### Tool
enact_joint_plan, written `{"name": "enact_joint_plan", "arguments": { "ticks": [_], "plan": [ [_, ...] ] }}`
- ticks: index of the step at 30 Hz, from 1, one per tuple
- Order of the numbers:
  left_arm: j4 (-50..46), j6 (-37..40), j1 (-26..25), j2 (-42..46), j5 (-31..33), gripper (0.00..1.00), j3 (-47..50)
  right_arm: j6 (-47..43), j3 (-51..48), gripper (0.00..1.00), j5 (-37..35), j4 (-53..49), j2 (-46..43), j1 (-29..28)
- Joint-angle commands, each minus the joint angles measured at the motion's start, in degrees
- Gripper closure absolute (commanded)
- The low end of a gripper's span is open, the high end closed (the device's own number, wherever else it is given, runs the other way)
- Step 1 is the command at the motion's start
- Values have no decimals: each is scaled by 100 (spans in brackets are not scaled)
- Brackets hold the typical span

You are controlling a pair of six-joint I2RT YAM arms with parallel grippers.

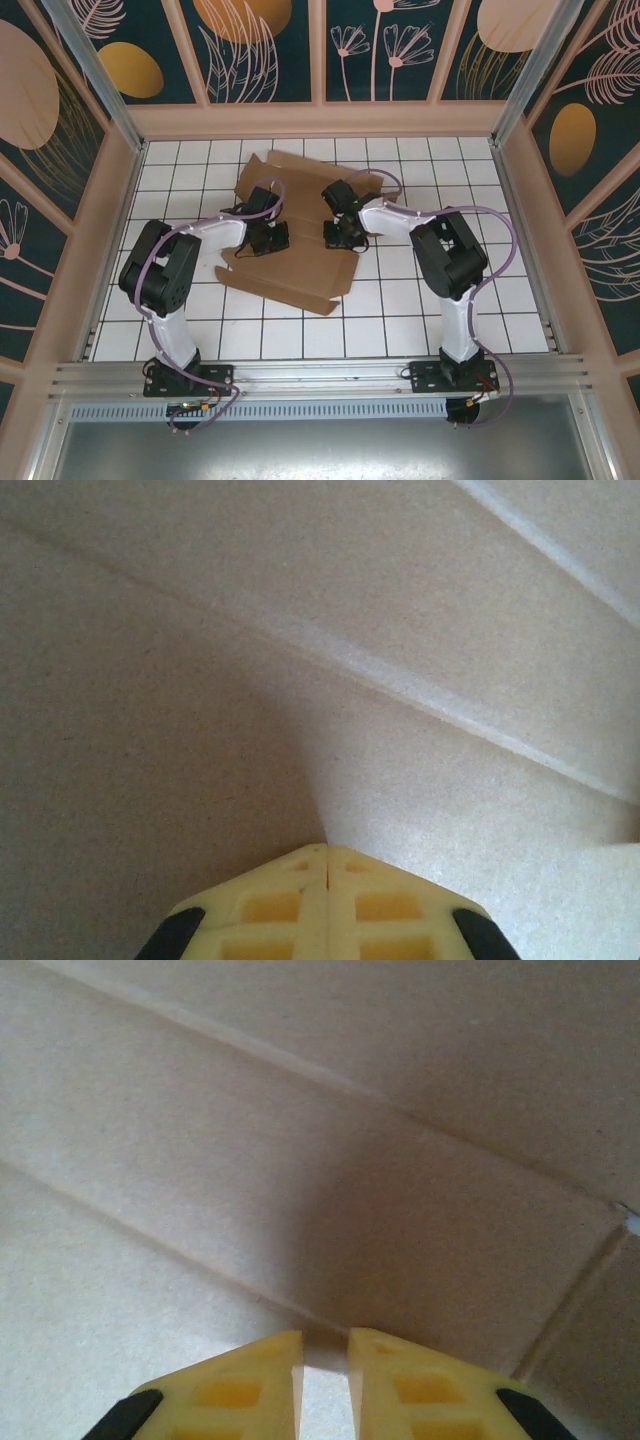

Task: Fold the paper box

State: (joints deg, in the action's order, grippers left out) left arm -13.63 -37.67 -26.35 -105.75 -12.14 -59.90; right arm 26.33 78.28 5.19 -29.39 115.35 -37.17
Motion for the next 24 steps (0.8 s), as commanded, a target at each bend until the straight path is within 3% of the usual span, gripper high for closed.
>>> {"name": "enact_joint_plan", "arguments": {
  "ticks": [1, 10, 13, 18, 20, 24],
  "plan": [
    [-195, -145, -389, -25, -278, 99, 315, -236, -236, 79, -495, -383, 27, 54],
    [292, -702, -972, 259, -717, 97, 592, -350, -762, 77, -769, -351, -550, 303],
    [180, -634, -989, 466, -489, 96, 222, -447, -608, 74, -679, -271, -701, 410],
    [93, -620, -784, 722, -284, 95, -598, -343, -337, 71, -93, 82, -1102, 757],
    [175, -661, -641, 606, -331, 95, -760, -341, -336, 69, 276, 402, -1230, 903],
    [423, -905, -329, 170, -546, 97, -898, -162, -297, 65, 348, 791, -1341, 1162]
  ]
}}
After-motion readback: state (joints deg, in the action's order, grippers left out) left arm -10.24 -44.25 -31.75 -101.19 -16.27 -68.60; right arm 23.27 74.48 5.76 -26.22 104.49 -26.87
